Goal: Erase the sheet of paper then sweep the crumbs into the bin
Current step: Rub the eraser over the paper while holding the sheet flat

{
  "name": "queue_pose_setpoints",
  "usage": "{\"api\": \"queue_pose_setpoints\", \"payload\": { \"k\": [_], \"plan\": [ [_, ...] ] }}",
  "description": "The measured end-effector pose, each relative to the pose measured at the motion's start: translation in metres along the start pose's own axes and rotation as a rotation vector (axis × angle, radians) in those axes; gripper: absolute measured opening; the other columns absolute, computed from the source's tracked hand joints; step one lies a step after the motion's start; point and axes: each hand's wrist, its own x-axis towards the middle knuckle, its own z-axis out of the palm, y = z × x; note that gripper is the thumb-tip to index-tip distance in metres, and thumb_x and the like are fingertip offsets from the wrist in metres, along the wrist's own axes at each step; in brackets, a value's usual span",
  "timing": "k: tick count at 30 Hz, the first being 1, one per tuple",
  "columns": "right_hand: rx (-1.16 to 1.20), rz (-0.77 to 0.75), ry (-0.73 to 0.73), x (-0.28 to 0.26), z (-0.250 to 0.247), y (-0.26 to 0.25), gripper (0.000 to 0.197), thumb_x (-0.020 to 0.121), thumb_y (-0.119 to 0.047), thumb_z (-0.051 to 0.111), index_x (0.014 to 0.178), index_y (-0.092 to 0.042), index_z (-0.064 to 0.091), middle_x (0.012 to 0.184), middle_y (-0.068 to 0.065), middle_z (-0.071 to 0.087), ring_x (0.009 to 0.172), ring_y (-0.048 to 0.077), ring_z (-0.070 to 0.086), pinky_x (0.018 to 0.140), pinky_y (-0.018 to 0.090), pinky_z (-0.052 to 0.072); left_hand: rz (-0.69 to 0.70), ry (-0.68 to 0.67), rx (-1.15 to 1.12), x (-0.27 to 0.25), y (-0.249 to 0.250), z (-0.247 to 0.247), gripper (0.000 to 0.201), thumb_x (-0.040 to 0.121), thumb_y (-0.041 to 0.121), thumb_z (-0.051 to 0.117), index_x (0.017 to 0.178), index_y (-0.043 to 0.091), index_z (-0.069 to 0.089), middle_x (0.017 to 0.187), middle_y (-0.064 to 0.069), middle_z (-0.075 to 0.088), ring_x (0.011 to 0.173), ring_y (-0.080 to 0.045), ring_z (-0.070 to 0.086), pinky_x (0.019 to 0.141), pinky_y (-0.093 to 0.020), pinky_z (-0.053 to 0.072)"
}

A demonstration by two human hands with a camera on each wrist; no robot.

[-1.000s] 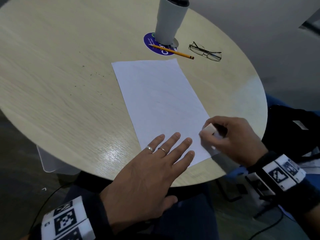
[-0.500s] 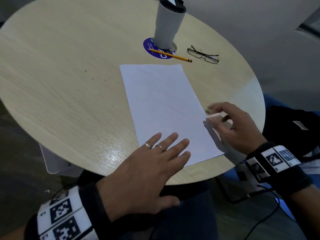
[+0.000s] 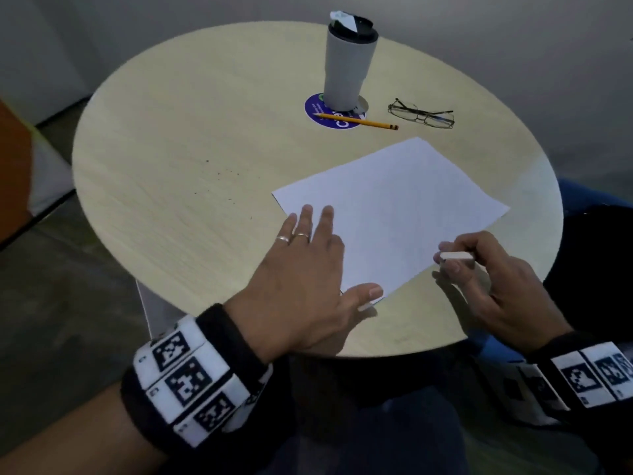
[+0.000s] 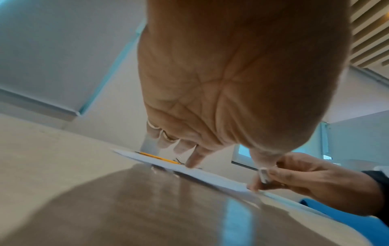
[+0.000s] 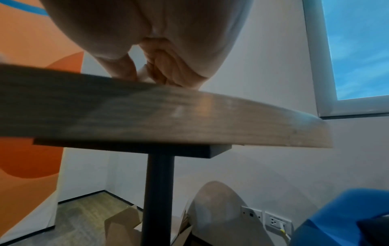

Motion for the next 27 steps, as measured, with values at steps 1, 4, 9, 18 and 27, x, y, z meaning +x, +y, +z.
{"api": "queue_pose_setpoints", "payload": {
  "k": [1,4,9,18,27],
  "plan": [
    [0.005,-0.009,0.003,-0.003,0.003,-0.002,0.013,0.108,-0.034,0.056,0.118,-0.027,0.054,0.115,-0.007,0.076,0.102,0.021,0.076,0.085,0.048,0.059,0.043,0.023,-0.029,0.003,0.012,0.003,0.108,0.089,0.081,-0.008,0.165,0.007,0.011,0.174,-0.016,-0.014,0.161,-0.036,-0.01,0.131,-0.05,0.002],
    [-0.007,-0.053,-0.003,-0.011,0.009,-0.012,0.012,0.109,-0.045,0.048,0.117,-0.036,0.048,0.105,-0.018,0.074,0.092,0.003,0.073,0.074,0.031,0.056,0.259,0.063,-0.156,0.015,0.048,0.018,0.097,0.1,0.079,0.019,0.167,0.014,-0.007,0.173,-0.005,-0.02,0.161,-0.03,-0.014,0.131,-0.05,0.003],
    [-0.062,-0.032,0.004,-0.019,0.007,-0.031,0.025,0.099,-0.061,0.039,0.114,-0.042,0.045,0.091,-0.033,0.065,0.073,0.007,0.065,0.064,0.034,0.046,0.334,0.062,-0.007,0.022,0.056,0.038,0.094,0.098,0.081,0.016,0.167,0.024,-0.01,0.173,0.004,-0.02,0.159,-0.025,-0.023,0.13,-0.05,-0.006],
    [-0.131,0.004,0.014,-0.019,0.009,-0.047,0.015,0.103,-0.048,0.044,0.102,-0.033,0.046,0.065,-0.014,0.061,0.055,0.013,0.058,0.053,0.026,0.038,-0.191,0.001,0.0,0.005,-0.027,0.023,0.107,0.091,0.086,0.001,0.164,0.009,-0.016,0.17,-0.013,-0.028,0.159,-0.034,-0.02,0.13,-0.05,-0.005],
    [-0.197,0.016,-0.01,-0.029,0.008,-0.058,0.013,0.099,-0.044,0.052,0.097,-0.032,0.048,0.061,-0.021,0.054,0.048,0.011,0.055,0.047,0.03,0.04,0.063,-0.012,0.001,-0.014,0.003,0.033,0.101,0.094,0.085,0.008,0.165,0.018,-0.019,0.169,-0.002,-0.03,0.157,-0.024,-0.029,0.129,-0.049,-0.007]
  ]
}}
